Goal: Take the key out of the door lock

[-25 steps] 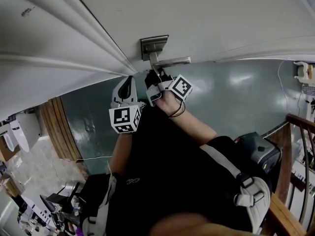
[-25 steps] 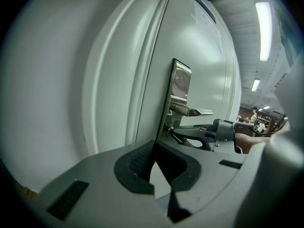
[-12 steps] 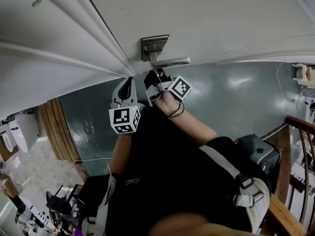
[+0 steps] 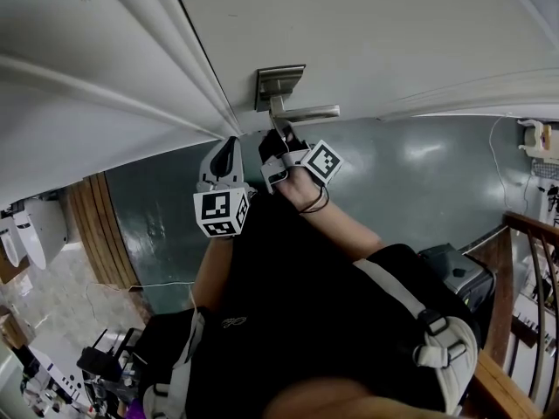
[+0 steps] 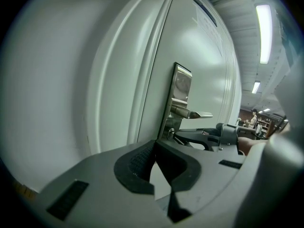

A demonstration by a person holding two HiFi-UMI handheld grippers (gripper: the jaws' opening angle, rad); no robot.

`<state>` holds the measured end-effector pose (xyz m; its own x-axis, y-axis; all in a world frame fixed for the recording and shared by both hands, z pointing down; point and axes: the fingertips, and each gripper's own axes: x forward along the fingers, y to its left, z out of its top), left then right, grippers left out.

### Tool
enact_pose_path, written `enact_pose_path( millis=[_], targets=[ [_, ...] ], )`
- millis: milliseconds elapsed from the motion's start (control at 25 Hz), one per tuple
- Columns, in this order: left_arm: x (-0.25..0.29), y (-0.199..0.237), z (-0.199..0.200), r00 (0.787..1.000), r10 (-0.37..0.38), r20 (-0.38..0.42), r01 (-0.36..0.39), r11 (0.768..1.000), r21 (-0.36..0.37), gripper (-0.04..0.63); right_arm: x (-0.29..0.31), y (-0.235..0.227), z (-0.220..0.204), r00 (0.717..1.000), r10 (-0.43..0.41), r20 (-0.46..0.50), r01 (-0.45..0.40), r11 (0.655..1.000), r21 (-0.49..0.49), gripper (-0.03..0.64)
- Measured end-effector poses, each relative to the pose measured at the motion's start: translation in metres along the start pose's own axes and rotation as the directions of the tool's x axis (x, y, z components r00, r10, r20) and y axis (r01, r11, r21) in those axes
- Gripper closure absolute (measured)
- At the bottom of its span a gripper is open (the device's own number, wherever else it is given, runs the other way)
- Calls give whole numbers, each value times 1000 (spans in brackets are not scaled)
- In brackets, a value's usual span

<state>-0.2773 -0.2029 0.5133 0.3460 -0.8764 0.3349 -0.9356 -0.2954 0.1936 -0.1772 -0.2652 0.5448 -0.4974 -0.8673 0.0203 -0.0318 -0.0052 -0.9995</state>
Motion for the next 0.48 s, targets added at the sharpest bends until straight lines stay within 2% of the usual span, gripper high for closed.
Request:
enact_pose_path(
  millis=[480],
  targets=[
    [-6, -1, -5, 1000, -7, 1, 7, 1000, -4, 572, -5, -2, -1, 1000, -7, -8, 6, 998, -62, 588]
  ],
)
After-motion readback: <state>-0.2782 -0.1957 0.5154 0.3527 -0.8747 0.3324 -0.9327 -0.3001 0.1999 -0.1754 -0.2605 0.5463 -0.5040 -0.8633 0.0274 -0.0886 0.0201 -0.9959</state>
